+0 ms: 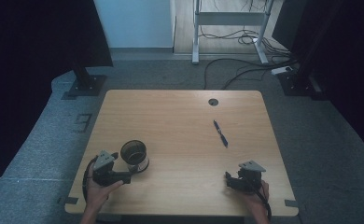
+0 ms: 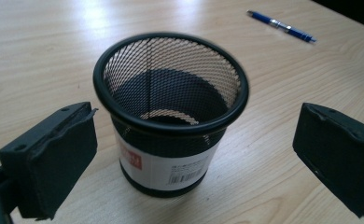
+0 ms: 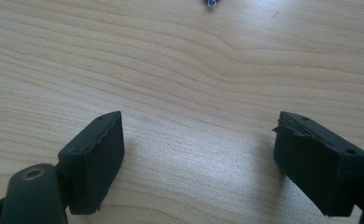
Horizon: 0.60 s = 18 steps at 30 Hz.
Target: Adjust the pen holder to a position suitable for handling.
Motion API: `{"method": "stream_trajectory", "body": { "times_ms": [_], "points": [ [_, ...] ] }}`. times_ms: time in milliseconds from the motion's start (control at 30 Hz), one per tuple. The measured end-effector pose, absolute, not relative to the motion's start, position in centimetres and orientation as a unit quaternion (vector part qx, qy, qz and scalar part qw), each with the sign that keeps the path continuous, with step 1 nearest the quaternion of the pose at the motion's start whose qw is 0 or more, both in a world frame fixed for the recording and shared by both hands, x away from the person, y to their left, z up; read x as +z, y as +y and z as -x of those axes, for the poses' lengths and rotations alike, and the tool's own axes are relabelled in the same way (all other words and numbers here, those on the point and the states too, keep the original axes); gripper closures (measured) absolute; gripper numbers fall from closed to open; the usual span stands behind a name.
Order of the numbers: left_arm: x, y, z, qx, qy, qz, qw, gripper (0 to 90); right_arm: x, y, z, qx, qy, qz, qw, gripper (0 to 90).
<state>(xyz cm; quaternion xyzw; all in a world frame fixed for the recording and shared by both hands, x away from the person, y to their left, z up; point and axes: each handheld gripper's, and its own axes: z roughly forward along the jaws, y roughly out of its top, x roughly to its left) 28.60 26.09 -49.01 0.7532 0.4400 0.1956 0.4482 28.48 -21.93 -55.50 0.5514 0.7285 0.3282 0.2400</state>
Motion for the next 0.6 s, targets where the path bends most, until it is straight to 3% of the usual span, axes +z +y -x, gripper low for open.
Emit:
{"method": "stream_trajectory", "body": {
  "times_ms": [600],
  "points": [
    [-51.0,25.2,-30.6,0.205,0.448,-0.763,0.419,0.1,-55.5,-21.9,-28.5,0.328,0.728,-0.552,0.240,15.4]
  ]
}}
